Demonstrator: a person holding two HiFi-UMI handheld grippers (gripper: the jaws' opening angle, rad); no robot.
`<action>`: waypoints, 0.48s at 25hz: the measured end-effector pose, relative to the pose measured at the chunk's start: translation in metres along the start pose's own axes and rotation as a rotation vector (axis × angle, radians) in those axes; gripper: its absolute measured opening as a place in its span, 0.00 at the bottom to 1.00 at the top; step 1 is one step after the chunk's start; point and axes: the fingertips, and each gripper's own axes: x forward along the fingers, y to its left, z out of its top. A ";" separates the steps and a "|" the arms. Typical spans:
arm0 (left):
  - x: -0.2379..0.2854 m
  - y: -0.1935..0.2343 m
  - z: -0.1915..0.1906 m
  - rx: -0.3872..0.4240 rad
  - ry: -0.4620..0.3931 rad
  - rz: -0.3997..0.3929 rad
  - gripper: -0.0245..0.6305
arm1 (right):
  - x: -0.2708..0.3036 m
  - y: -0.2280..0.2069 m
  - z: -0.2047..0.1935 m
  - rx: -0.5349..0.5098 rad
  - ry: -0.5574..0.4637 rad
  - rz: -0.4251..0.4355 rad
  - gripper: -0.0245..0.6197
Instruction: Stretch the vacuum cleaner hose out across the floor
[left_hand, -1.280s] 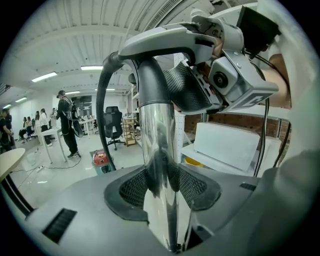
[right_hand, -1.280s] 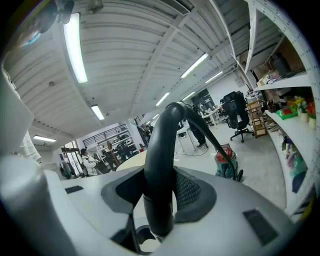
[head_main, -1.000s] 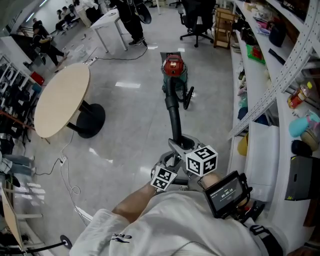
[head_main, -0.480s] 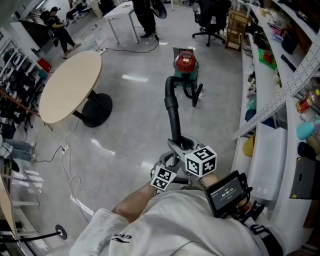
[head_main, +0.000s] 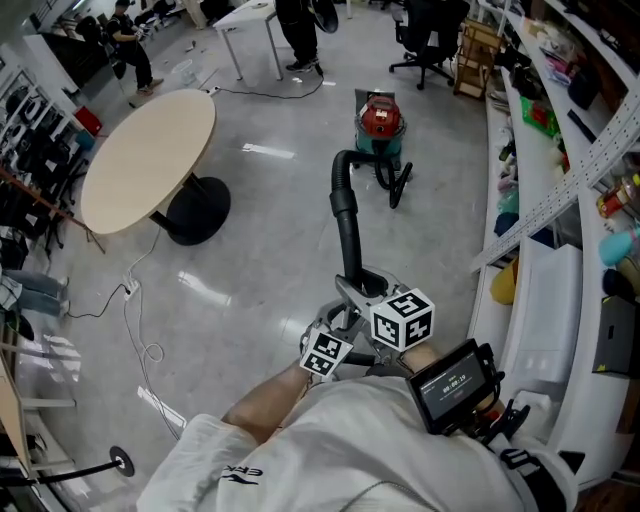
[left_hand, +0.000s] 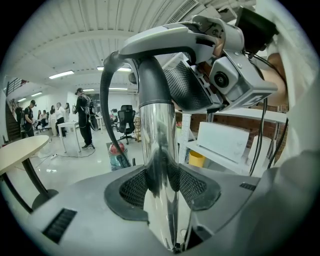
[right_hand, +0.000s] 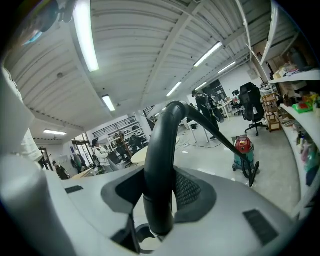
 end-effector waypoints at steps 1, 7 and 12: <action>-0.006 0.002 -0.003 -0.001 -0.001 0.002 0.28 | 0.003 0.007 -0.002 -0.001 0.002 0.001 0.28; -0.051 0.013 -0.027 -0.020 -0.001 0.017 0.28 | 0.025 0.052 -0.020 -0.005 0.022 0.018 0.28; -0.081 0.020 -0.048 -0.041 0.001 0.055 0.28 | 0.040 0.083 -0.038 -0.009 0.048 0.051 0.28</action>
